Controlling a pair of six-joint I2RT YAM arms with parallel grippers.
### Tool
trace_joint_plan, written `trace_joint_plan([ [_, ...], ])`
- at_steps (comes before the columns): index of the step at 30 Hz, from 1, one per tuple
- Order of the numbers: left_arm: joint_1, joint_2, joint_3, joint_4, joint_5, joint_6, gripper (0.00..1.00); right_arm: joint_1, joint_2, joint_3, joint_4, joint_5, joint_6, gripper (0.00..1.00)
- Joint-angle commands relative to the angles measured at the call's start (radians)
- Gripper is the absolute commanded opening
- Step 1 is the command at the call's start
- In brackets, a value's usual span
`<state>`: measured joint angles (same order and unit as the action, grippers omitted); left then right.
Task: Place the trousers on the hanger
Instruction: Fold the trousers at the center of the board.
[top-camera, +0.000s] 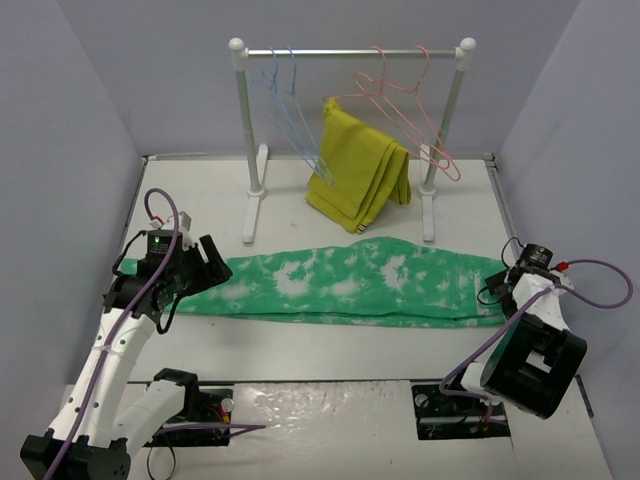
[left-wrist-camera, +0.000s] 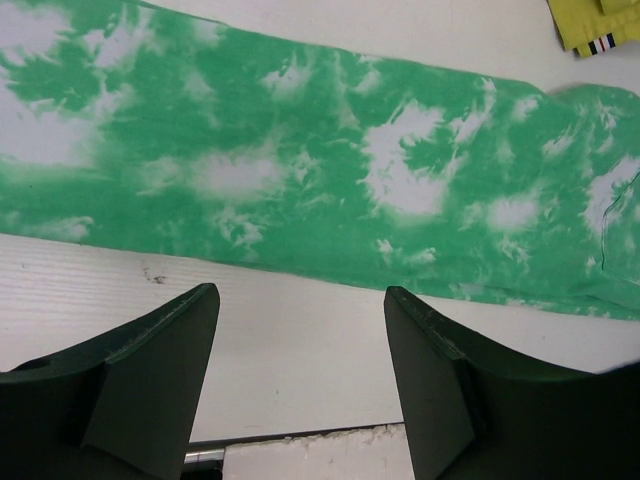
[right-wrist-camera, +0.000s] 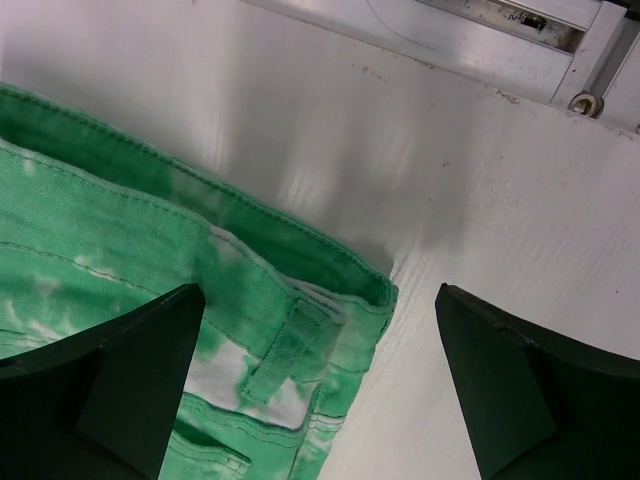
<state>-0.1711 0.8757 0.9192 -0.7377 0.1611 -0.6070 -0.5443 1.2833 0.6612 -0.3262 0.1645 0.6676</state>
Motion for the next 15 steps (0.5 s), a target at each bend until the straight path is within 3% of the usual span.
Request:
trace_joint_plan([
  [1, -0.004, 0.006, 0.029, -0.005, 0.041, 0.049, 0.64, -0.002, 0.019, -0.041, 0.009, -0.031, 0.029, 1.0],
  [11, -0.005, 0.045, 0.02, 0.007, 0.051, 0.053, 0.64, 0.001, 0.051, -0.124, 0.127, -0.146, 0.011, 0.96],
  [15, -0.004, 0.058, 0.012, 0.016, 0.049, 0.047, 0.64, 0.0, 0.031, -0.13, 0.137, -0.155, 0.004, 0.73],
])
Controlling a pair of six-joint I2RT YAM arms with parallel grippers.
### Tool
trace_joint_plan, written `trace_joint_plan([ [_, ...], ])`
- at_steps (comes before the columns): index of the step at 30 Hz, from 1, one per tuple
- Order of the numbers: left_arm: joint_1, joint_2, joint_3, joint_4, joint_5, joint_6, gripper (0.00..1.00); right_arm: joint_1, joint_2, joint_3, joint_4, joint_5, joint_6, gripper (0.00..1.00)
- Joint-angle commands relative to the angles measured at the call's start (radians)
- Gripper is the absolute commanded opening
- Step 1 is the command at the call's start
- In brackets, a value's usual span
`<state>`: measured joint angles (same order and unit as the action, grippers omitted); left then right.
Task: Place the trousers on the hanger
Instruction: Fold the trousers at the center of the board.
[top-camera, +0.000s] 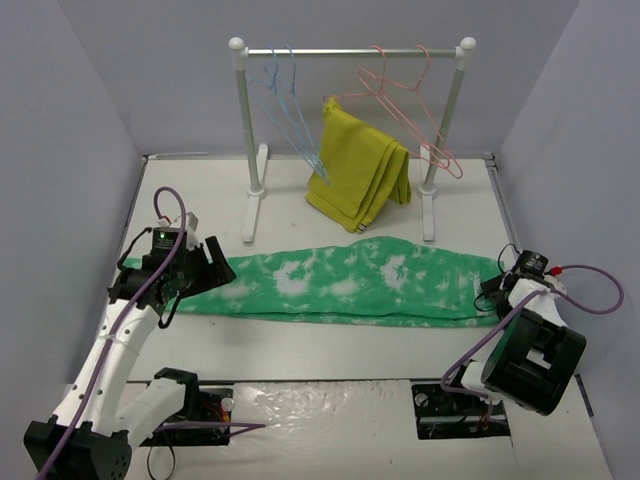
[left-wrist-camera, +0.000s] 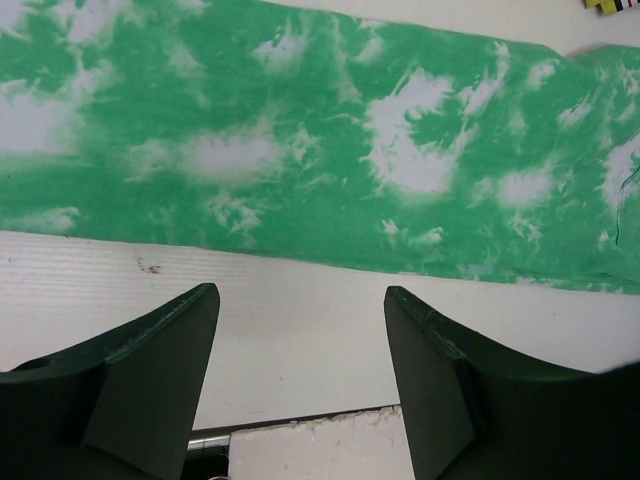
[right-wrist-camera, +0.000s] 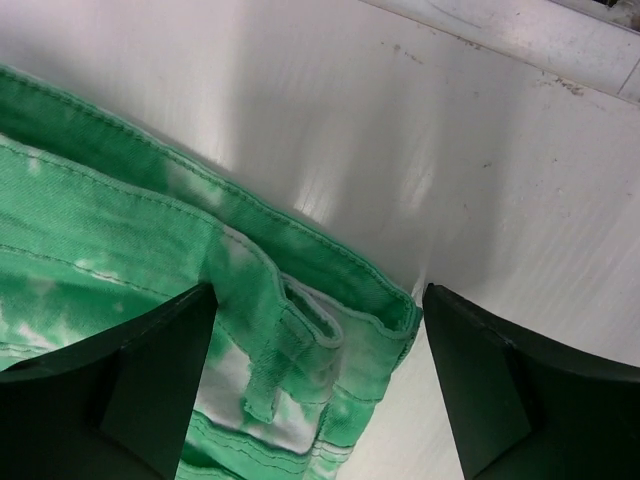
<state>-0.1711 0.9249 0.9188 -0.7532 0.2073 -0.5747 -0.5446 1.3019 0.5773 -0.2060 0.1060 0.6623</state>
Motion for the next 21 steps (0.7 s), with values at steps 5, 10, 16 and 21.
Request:
trace_joint_plan([
  [5, -0.004, 0.022, 0.005, 0.04, 0.002, 0.012, 0.64, 0.007, -0.017, -0.033, 0.015, -0.097, -0.006, 0.25],
  [10, -0.004, 0.035, 0.026, 0.04, -0.004, 0.014, 0.64, 0.056, -0.118, 0.065, -0.037, 0.012, -0.009, 0.0],
  [16, -0.005, 0.064, 0.074, 0.015, -0.008, 0.025, 0.64, 0.081, -0.228, 0.311, -0.126, 0.246, -0.047, 0.0],
  [21, -0.004, 0.068, 0.076, 0.009, -0.015, 0.02, 0.64, 0.082, -0.232, 0.462, -0.141, 0.382, -0.116, 0.0],
])
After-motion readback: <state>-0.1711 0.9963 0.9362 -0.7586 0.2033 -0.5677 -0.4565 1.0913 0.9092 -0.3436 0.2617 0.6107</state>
